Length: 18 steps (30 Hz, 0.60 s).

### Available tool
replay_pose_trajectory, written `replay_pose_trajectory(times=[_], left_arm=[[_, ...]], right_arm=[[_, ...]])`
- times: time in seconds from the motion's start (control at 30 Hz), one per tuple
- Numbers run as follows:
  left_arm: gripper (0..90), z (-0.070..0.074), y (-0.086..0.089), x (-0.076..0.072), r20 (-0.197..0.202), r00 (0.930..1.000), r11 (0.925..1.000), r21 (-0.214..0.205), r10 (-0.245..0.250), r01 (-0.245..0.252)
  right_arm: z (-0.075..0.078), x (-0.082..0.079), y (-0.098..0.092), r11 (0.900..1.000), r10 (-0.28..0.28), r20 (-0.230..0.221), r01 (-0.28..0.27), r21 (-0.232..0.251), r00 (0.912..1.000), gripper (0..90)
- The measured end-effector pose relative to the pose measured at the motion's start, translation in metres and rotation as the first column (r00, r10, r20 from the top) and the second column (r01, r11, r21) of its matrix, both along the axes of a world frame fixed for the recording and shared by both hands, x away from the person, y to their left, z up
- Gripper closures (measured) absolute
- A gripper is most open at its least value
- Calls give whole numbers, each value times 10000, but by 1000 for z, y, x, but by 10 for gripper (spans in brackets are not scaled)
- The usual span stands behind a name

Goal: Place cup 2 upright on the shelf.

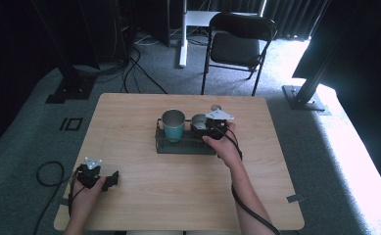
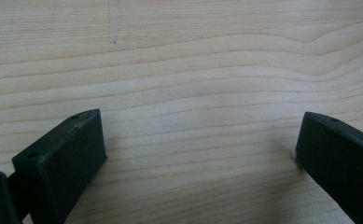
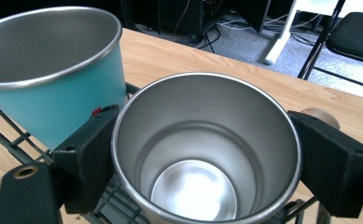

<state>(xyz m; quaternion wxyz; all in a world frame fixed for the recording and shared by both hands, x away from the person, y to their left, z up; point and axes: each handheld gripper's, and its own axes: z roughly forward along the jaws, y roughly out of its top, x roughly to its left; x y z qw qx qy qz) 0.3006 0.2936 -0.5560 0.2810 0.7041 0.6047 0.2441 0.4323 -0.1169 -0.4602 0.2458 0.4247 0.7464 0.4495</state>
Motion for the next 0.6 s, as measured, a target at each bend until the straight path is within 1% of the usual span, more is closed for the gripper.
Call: replay_pose_trajectory(times=[0.1,0.3,0.6], left_arm=[[23,0,0,0,0,10000,10000,-3,2,-2],[23,0,0,0,-2,10000,10000,-1,-1,1],[24,0,0,0,-4,10000,10000,-2,-1,1]], right_arm=[[-2,0,1,10000,31,-48,-31,-5,10000,133],[-7,2,4,9998,57,-161,-60,-183,9999,132],[-9,0,3,9999,35,-95,-36,-99,9999,131]])
